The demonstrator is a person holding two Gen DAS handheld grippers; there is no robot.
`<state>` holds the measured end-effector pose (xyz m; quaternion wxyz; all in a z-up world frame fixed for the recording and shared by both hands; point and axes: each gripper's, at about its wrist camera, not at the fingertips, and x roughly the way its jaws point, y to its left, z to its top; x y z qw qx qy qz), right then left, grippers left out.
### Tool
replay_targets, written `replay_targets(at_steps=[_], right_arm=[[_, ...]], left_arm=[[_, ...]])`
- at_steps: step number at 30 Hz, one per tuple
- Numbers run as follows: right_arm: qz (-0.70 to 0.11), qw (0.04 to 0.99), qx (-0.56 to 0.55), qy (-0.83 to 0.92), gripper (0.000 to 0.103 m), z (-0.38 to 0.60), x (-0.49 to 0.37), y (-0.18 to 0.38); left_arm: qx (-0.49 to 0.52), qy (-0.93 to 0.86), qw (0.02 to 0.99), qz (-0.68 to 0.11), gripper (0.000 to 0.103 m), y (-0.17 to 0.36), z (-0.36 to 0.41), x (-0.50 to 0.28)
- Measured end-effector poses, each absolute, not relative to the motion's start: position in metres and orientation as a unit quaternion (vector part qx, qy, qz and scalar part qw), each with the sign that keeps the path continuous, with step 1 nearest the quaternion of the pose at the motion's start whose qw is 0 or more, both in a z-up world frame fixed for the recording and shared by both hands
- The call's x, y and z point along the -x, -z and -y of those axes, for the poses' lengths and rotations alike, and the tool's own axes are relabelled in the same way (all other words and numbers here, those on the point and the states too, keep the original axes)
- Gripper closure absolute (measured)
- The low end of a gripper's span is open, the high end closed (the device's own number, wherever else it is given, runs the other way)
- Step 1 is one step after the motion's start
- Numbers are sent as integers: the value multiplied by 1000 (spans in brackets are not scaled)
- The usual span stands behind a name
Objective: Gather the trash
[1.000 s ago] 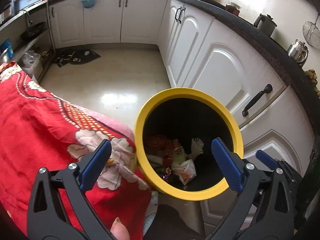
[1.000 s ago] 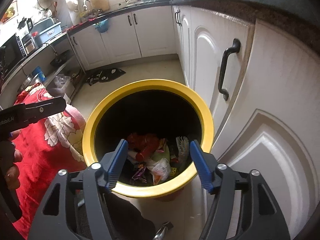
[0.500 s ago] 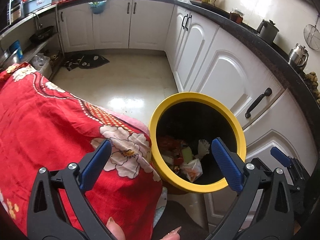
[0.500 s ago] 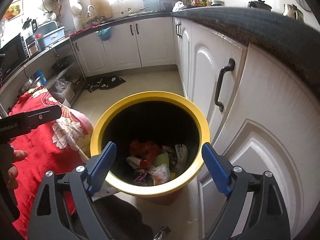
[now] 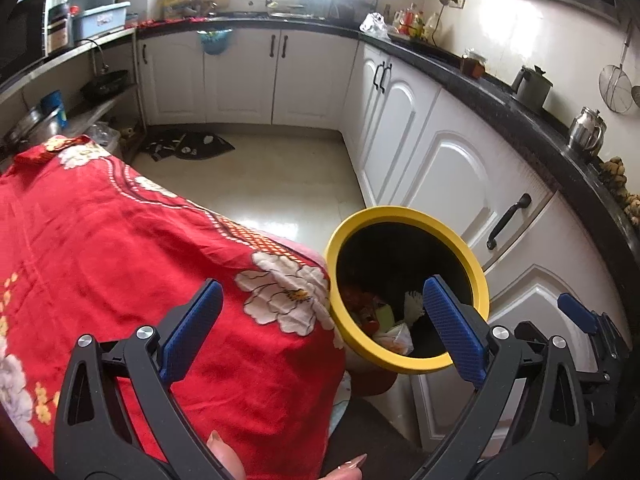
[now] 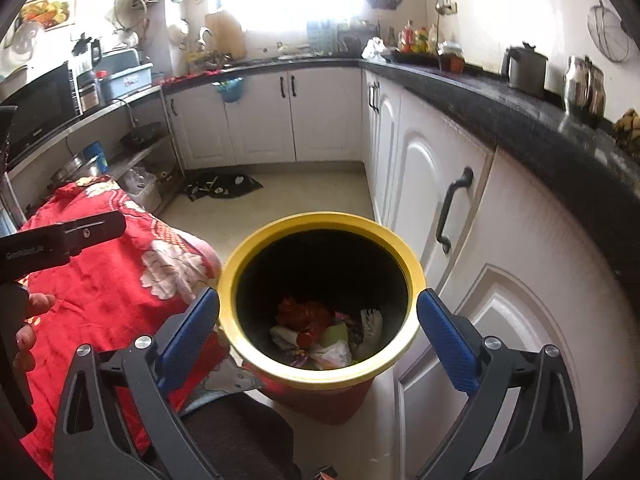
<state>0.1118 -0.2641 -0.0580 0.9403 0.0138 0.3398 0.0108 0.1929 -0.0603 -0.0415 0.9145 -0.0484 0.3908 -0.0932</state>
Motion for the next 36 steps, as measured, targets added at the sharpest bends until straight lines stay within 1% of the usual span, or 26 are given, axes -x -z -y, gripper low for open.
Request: replay_targets(at_steps=[12, 19, 26, 36], right_arm=[[-283, 959, 16, -24, 6, 234, -66, 38], [-263, 964, 12, -30, 6, 230, -46, 37], [-240, 970, 12, -35, 6, 223, -26, 39], [-195, 981, 9, -25, 6, 220, 5, 39]], left_arm=[[50, 72, 936, -340, 11, 26, 33, -138], [35, 66, 947, -313, 11, 22, 24, -110], [17, 73, 957, -282, 11, 22, 30, -85], [22, 69, 967, -244, 11, 25, 33, -60]])
